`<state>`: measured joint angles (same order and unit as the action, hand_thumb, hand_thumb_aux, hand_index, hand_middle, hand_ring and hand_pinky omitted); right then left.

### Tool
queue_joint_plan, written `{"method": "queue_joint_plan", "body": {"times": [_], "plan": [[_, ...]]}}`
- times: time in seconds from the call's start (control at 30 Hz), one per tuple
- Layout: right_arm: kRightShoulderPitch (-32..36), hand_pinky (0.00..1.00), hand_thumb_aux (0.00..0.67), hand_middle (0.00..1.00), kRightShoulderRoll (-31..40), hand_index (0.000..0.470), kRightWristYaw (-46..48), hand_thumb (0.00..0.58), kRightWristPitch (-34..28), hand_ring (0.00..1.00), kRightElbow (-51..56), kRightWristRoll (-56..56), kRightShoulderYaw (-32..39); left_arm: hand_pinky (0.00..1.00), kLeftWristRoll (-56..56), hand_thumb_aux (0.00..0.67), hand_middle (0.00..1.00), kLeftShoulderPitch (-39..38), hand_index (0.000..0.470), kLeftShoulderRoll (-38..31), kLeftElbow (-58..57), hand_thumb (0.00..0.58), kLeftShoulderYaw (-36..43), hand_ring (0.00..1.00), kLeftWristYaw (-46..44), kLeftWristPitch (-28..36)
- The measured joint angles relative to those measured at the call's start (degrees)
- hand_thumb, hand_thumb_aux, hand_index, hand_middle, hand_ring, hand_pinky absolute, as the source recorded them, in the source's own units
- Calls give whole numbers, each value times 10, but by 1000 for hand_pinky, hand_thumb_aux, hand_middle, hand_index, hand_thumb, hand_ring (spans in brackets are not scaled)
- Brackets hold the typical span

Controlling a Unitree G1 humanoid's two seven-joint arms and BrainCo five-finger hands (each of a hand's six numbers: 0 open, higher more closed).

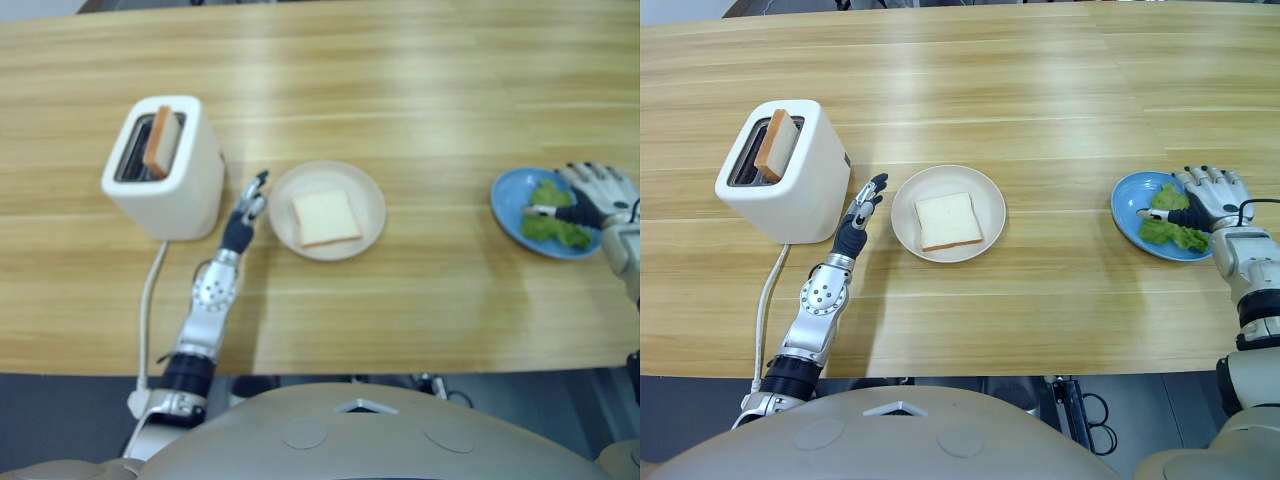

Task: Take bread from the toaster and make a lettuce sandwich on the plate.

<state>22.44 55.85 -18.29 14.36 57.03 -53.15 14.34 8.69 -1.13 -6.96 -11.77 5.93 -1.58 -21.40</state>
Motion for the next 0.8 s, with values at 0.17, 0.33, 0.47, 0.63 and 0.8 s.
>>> {"method": "queue_joint_plan", "body": {"times": [0.17, 0.33, 0.47, 0.63, 0.8], "plan": [[9, 0, 0, 0, 0, 0, -2, 0, 0, 0, 26, 8, 21, 0, 1, 0, 0, -4, 0, 0, 0, 0, 0, 0, 2, 0], [23, 0, 0, 0, 0, 0, 2, 0, 1, 0, 57, 16, 45, 0, 3, 0, 0, -6, 0, 0, 1, 0, 1, 0, 2, 0], [23, 0, 0, 0, 0, 0, 5, 0, 2, 0, 83, 20, 61, 0, 3, 0, 0, -11, 0, 0, 1, 0, 1, 0, 2, 1], [24, 0, 0, 0, 0, 0, 5, 0, 2, 0, 100, 31, 73, 0, 6, 0, 0, -15, 0, -1, 2, 0, 1, 0, 2, 2], [24, 0, 294, 0, 0, 202, 8, 398, 3, 0, 101, 36, 84, 0, 8, 0, 0, -17, 0, -3, 3, 0, 1, 0, 2, 2]]}}
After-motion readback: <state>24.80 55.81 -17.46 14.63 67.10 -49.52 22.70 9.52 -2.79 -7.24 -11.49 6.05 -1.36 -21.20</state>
